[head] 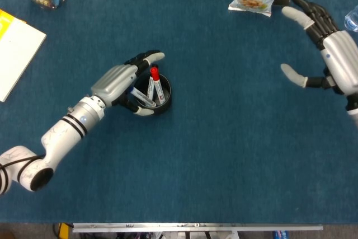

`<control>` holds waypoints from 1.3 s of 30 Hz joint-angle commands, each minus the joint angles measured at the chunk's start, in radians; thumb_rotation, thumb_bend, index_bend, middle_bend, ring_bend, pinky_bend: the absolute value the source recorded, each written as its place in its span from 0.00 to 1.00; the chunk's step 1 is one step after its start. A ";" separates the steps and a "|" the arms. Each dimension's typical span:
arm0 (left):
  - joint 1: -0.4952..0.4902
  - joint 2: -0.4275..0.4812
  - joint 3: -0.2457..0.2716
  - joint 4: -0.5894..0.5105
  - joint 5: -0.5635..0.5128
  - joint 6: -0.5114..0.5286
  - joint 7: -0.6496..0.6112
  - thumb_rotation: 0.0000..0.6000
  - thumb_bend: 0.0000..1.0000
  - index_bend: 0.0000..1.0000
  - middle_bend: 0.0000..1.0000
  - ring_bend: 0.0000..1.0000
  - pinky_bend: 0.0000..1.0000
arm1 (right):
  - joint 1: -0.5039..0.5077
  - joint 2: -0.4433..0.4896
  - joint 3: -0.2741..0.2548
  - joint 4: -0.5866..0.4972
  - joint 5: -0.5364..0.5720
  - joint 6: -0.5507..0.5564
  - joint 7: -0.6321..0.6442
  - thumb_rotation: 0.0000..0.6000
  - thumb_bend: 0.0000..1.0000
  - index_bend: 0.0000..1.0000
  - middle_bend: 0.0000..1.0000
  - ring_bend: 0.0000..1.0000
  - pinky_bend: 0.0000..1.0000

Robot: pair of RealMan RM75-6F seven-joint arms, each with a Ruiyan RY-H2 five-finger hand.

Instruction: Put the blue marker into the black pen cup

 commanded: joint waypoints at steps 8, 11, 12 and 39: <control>0.032 0.194 0.035 -0.126 0.002 0.026 0.160 1.00 0.09 0.00 0.01 0.00 0.09 | -0.070 0.166 -0.061 -0.024 0.008 -0.004 -0.138 1.00 0.28 0.08 0.02 0.00 0.00; 0.061 0.241 0.042 -0.145 -0.015 0.060 0.205 1.00 0.09 0.00 0.02 0.00 0.09 | -0.104 0.211 -0.083 -0.048 0.038 0.000 -0.224 1.00 0.28 0.08 0.02 0.00 0.00; 0.075 0.256 0.043 -0.151 -0.022 0.079 0.220 1.00 0.09 0.00 0.02 0.00 0.09 | -0.118 0.222 -0.092 -0.056 0.051 0.003 -0.254 1.00 0.28 0.08 0.02 0.00 0.00; 0.464 0.281 0.047 -0.212 -0.070 0.658 0.667 1.00 0.09 0.05 0.14 0.11 0.09 | -0.415 0.215 -0.185 -0.043 0.057 0.259 -0.306 1.00 0.30 0.10 0.04 0.00 0.00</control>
